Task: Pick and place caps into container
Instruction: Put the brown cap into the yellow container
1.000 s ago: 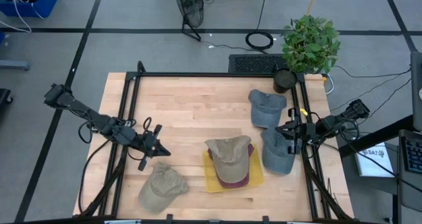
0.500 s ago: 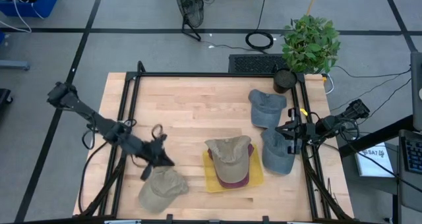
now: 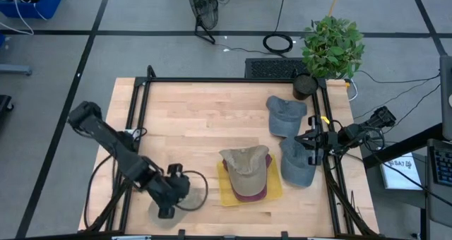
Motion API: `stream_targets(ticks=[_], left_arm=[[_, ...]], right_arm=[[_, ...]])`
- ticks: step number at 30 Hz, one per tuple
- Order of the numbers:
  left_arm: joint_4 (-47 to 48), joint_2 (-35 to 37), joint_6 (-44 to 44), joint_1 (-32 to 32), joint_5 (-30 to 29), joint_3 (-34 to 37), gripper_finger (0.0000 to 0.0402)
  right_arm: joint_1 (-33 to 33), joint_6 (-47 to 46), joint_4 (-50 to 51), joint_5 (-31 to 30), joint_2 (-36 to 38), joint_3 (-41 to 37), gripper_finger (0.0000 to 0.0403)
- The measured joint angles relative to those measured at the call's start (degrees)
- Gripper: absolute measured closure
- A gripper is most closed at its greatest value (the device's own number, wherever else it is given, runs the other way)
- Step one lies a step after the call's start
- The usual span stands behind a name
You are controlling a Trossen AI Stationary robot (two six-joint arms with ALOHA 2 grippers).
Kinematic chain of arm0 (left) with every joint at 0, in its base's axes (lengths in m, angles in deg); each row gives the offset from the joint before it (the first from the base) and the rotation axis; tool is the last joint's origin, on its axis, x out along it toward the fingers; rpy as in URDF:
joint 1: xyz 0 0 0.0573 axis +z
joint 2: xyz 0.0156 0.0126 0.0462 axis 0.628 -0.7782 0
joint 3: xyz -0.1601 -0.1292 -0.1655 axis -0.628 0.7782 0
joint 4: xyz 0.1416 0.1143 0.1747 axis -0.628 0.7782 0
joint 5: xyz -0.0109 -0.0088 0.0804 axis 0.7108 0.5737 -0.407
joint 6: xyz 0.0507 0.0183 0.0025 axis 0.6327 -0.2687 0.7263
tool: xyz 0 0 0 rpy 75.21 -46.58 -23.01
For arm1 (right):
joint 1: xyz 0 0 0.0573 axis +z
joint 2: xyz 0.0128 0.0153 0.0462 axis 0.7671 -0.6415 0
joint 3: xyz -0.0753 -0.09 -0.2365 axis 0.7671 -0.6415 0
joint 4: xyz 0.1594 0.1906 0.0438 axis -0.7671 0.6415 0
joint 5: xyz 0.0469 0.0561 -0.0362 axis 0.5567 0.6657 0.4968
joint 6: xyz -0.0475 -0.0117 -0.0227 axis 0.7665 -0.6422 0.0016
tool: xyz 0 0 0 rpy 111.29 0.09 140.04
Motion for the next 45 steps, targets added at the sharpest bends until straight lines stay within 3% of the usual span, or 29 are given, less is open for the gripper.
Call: stream_targets(ticks=[10,18,25,38,41,45], left_arm=[[2.4,-8.4,-3.7,-3.1,8.9,-4.4,0.0219],[10.9,-10.5,-6.7,-4.3,4.6,-4.3,0.0138],[8.9,-15.0,-6.4,-4.4,6.1,-4.2,0.0095],[10.6,-23.6,-4.8,-4.4,6.8,-4.2,0.0096],[10.8,-23.6,-4.2,-4.3,6.9,-4.2,0.0131],[10.9,-23.6,-3.3,-3.7,9.0,-4.2,0.0216]], right_arm=[[0.0,-0.2,0.6,0.0,0.0,0.0,0.0403],[0.0,-0.1,0.6,0.0,0.0,0.0,0.0403],[0.0,0.0,0.6,0.0,0.0,0.0,0.0403],[0.0,0.0,0.6,0.0,0.0,0.0,0.0403],[0.0,0.0,0.6,0.0,0.0,0.0,0.0403],[0.0,0.0,0.6,0.0,0.0,0.0,0.0403]])
